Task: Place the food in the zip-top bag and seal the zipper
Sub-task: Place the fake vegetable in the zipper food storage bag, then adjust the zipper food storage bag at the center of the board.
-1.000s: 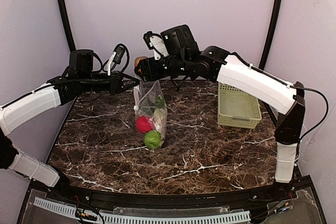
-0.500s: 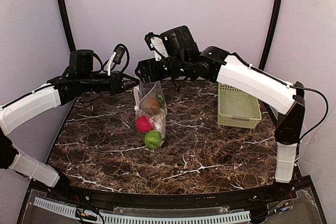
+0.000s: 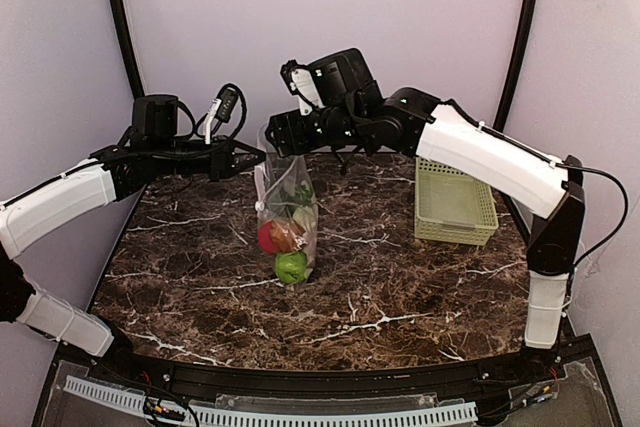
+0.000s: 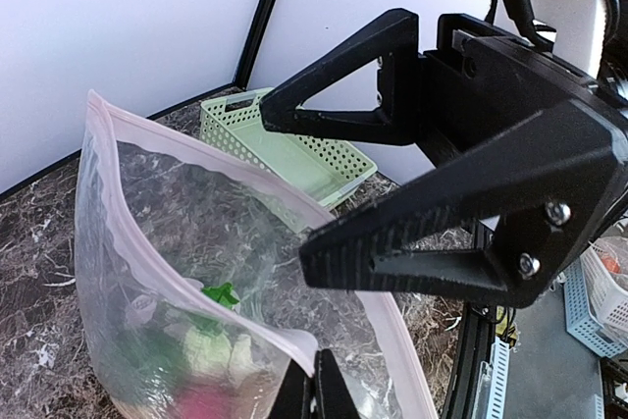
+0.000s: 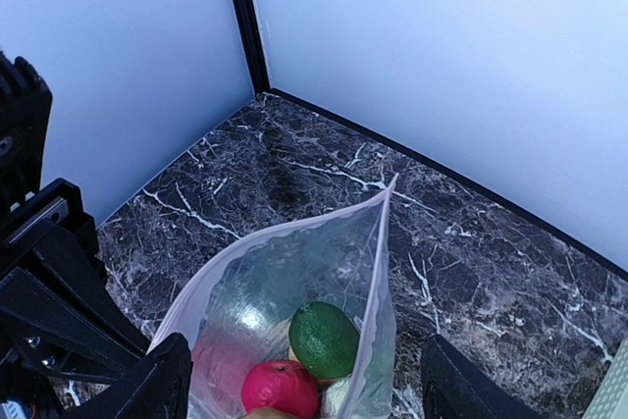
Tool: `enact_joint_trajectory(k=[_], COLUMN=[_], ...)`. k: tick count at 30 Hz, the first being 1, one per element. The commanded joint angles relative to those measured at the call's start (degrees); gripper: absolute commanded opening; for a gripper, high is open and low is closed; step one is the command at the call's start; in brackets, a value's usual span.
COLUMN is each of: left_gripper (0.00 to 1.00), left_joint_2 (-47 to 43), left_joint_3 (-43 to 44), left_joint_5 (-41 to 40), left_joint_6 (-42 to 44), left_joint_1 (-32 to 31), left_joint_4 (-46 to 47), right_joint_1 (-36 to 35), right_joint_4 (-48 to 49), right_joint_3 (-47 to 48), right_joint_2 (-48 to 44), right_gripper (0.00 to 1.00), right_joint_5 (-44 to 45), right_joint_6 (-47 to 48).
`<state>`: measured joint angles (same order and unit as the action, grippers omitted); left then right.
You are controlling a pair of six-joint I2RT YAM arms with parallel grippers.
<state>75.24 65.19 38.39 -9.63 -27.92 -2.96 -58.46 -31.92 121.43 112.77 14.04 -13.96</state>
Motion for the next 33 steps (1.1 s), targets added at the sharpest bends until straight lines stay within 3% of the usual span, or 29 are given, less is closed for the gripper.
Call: enact_joint_trajectory(k=[1,7,15,25,33], left_gripper=[0.01,0.01,0.01,0.01,0.01], left_joint_2=[-1.5,-1.4,-1.4,-1.1,-0.9], left_joint_3=[-0.6,-0.7,-0.6,-0.5,-0.4], left_joint_5=[-0.1,-0.1,-0.2,-0.2,-0.2], left_joint_6=[0.5,0.5,0.6,0.7,0.8], left_joint_1=[-0.2,-0.2,-0.2,-0.2,-0.3], left_joint_4=[0.5,0.5,0.3,0.1,0.0], right_joint_1=[0.6,1.9,2.7,3.1,3.1], right_joint_4=[-0.3,-1.8,-2.3,-4.3,-3.7], right_joint_3=[-1.9,-1.6,-0.3,2.3,2.4], right_joint_2=[-2.7,-1.1,0.4,2.9,1.4], right_gripper=[0.75,0.65,0.42,0.39,0.0], right_joint_5=[4.1,3.0,0.6,-0.9,-1.6], right_joint_6=[0.4,-0.8,-0.6,-0.4,-1.8])
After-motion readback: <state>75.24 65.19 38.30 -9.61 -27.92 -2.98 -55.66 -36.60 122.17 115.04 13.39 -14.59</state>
